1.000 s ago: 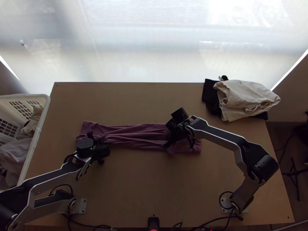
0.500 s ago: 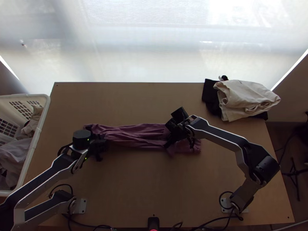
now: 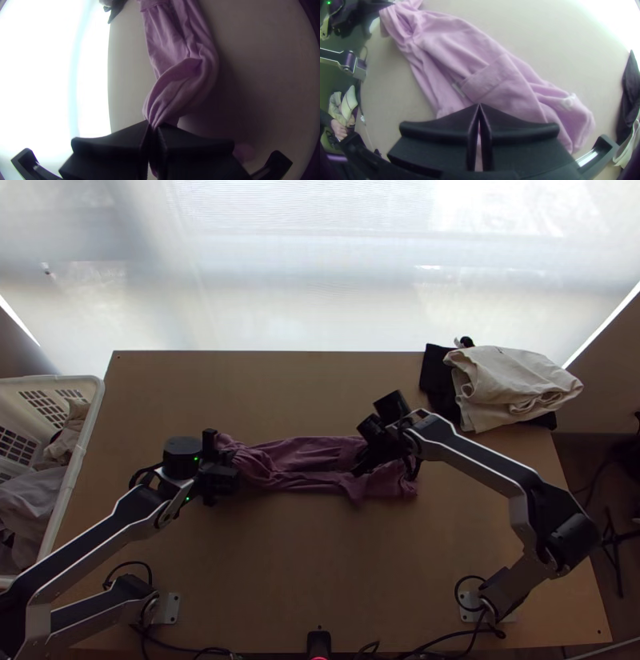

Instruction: Fold the t-shirt

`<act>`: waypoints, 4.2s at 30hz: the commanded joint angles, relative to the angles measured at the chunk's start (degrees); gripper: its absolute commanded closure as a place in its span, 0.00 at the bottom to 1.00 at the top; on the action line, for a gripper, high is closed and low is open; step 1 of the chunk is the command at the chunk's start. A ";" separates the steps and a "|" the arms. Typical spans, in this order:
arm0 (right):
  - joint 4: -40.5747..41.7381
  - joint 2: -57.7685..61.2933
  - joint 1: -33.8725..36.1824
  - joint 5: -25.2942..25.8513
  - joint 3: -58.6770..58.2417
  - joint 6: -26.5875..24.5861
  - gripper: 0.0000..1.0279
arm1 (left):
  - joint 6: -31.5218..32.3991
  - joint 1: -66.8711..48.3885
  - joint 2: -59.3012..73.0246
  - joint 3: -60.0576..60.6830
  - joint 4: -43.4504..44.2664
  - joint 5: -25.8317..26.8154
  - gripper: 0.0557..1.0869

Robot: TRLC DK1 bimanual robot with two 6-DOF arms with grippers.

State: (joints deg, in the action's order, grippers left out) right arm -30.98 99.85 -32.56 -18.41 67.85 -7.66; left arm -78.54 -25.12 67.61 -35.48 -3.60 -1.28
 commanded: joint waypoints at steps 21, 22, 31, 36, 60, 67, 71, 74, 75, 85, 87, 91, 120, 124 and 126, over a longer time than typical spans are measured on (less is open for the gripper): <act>-18.06 -21.98 33.17 -8.66 -2.11 -3.24 0.97 | -11.46 -20.75 22.91 -30.70 -4.23 -0.22 0.94; -18.15 -22.69 33.52 -8.66 -2.46 -3.24 0.97 | -11.72 -21.72 23.53 -31.05 -4.31 -0.22 0.94; -19.99 -26.73 33.87 -9.27 -4.57 -3.06 0.97 | -15.32 -26.64 33.37 -39.05 -3.79 -0.22 0.94; -21.40 -28.75 33.87 -9.36 -4.49 -2.80 0.97 | -17.52 -26.29 42.16 -47.40 -3.79 -0.30 0.94; -22.37 -30.33 38.18 -9.80 -4.66 -2.71 0.97 | -24.38 -33.67 60.79 -63.04 -1.77 -1.01 0.94; -22.63 -30.42 39.68 -10.77 -4.93 -3.50 0.97 | -26.75 -33.76 64.31 -64.45 2.63 -2.32 0.05; -22.72 -30.68 39.76 -11.03 -6.07 -3.94 0.97 | -26.40 -32.97 65.01 -69.11 -5.11 -1.97 0.04; -22.72 -30.95 39.94 -11.20 -6.60 -4.03 0.97 | -24.03 -32.80 65.01 -72.36 -12.22 -1.97 0.04; -22.72 -31.12 39.94 -11.20 -6.77 -4.12 0.97 | -22.97 -32.88 64.57 -72.97 -14.42 -1.97 0.04; -22.72 -31.47 41.17 -12.08 -7.03 -4.91 0.97 | -14.71 -32.62 57.37 -74.11 -28.22 -0.22 0.04; -22.72 -31.47 41.08 -12.17 -7.12 -4.91 0.97 | -14.53 -32.53 56.58 -74.20 -28.57 0.05 0.04; -22.72 -31.65 40.82 -12.35 -7.30 -4.82 0.97 | -14.36 -31.65 55.96 -75.35 -29.89 0.05 0.04; -20.52 -20.66 14.01 -11.91 -0.62 -1.30 0.97 | 62.90 -8.71 36.45 -59.00 -40.61 22.72 0.78; -20.26 -14.95 7.07 -11.12 4.13 -1.66 0.97 | 69.31 -6.69 37.15 -52.32 -37.54 31.43 0.83; -19.73 -11.61 4.69 -10.77 7.03 -1.83 0.97 | 71.51 -5.46 39.00 -50.21 -35.87 32.66 0.91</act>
State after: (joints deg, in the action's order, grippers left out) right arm -51.68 79.66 -18.44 -30.20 68.05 -9.02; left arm -17.56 -35.48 105.43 -94.87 -43.27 21.87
